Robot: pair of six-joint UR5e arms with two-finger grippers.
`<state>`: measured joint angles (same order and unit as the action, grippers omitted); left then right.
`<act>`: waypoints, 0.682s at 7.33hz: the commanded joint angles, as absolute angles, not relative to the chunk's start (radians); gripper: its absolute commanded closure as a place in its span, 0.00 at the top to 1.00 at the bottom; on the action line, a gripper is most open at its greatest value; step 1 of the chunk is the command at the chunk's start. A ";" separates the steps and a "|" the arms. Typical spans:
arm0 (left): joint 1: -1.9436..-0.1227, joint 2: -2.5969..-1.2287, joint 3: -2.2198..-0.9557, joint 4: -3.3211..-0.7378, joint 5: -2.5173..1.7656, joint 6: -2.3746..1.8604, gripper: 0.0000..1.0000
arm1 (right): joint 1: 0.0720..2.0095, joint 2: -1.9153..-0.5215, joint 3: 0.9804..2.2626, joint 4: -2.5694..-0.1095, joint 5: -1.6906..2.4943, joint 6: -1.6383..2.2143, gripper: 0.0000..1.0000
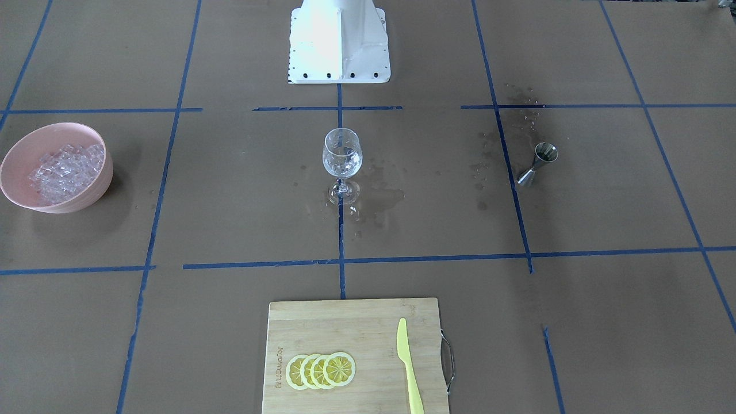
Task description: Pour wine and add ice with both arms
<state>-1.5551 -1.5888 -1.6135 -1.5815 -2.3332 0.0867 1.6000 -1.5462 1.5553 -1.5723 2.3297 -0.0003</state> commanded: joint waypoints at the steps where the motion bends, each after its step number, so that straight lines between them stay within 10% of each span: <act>1: -1.555 -1.589 -1.624 -1.580 -2.333 0.083 1.00 | 1.600 -1.546 1.558 -1.572 2.330 -0.002 1.00; 5: -1.551 -1.601 -1.892 -1.574 -2.322 0.040 1.00 | 1.600 -1.536 1.588 -1.572 2.342 0.002 1.00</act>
